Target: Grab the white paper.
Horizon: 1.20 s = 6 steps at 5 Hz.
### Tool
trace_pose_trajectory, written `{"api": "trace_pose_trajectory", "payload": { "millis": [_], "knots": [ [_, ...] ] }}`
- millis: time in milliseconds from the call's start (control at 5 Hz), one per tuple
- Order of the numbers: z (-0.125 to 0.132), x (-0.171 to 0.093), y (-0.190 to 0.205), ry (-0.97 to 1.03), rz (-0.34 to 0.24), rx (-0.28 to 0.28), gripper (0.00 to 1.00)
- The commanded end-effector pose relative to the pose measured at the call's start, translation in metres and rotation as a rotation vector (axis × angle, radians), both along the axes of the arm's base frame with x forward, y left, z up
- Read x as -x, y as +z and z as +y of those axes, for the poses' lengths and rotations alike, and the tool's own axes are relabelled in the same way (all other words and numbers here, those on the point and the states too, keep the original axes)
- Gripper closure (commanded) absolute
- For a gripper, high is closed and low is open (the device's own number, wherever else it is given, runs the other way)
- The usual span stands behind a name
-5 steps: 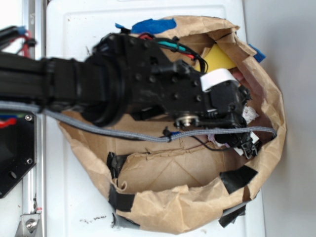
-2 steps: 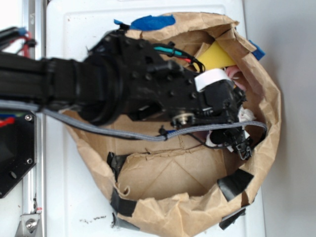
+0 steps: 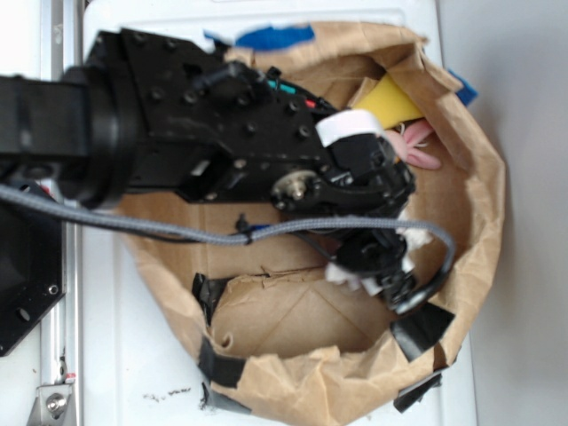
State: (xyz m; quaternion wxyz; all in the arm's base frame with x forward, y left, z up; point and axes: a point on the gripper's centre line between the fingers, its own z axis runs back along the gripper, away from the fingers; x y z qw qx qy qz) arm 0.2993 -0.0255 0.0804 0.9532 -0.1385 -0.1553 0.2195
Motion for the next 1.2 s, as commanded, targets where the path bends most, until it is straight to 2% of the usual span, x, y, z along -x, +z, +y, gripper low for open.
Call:
{"api": "trace_pose_trajectory", "payload": {
  "millis": [0, 200, 400, 600, 800, 1000],
  "knots": [
    [-0.003, 0.030, 0.071, -0.121, 0.110, 0.165, 1.00],
    [-0.002, 0.039, 0.089, -0.119, 0.230, 0.087, 1.00],
    [0.006, 0.057, 0.105, -0.065, 0.339, -0.066, 1.00],
    [0.021, 0.061, 0.096, 0.012, 0.409, -0.133, 1.00],
    [0.026, 0.054, 0.099, 0.050, 0.337, -0.135, 1.00],
    [0.029, 0.047, 0.088, 0.093, 0.343, -0.152, 1.00]
  ]
}}
